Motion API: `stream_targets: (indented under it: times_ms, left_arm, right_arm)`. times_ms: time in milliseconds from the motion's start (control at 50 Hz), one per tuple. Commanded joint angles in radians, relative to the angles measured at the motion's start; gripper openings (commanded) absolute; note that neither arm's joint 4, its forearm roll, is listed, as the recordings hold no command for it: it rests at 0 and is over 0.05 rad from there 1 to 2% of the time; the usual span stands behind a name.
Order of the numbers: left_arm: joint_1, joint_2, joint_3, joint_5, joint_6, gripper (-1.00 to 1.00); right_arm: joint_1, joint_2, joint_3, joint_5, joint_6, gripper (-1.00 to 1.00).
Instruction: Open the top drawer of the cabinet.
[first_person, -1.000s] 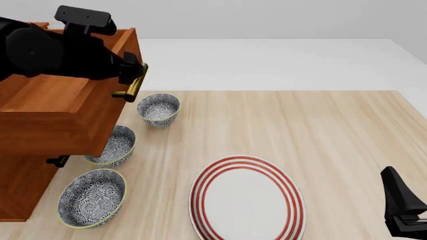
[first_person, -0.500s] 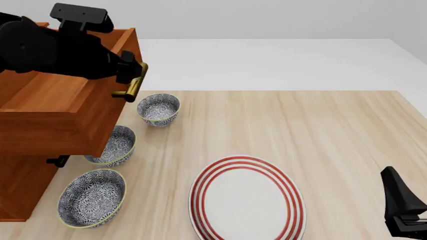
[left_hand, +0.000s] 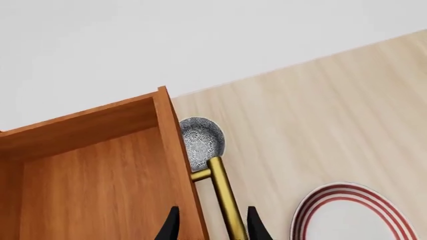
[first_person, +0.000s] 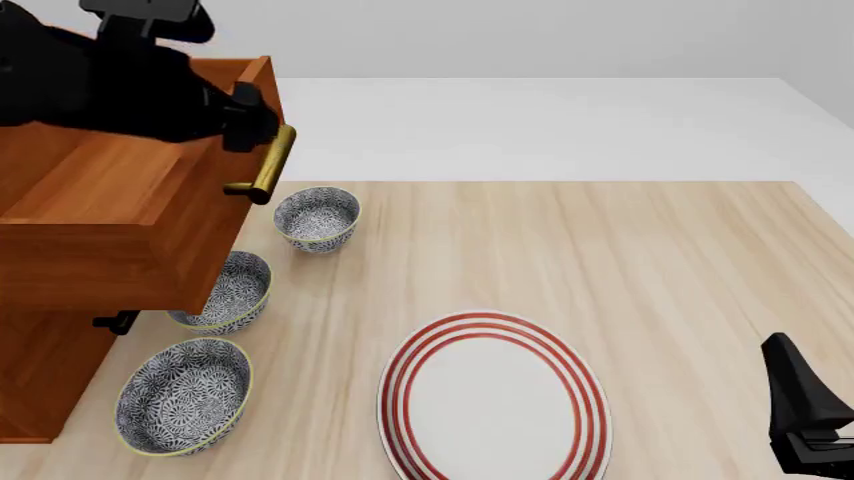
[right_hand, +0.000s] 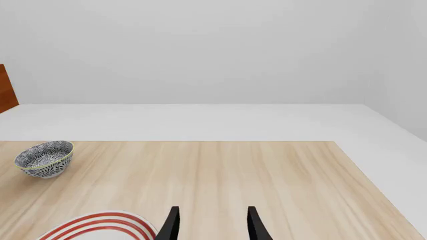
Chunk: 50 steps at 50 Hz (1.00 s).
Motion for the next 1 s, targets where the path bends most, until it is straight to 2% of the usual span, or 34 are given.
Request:
stream_targets:
  times_ms: [20,820,1000]
  left_arm:
    - [-0.041,-0.036,-0.056,0.005,0.044,1.0]
    - [-0.038,-0.093,-0.107,0.044,0.056,1.0]
    - [-0.05,-0.122,-0.075,0.023,0.063,1.0]
  right_arm:
    - [0.0,0.0,0.0,0.0,0.0,1.0]
    - [0.0,0.0,0.0,0.0,0.0,1.0]
    - [0.0,0.0,0.0,0.0,0.0,1.0]
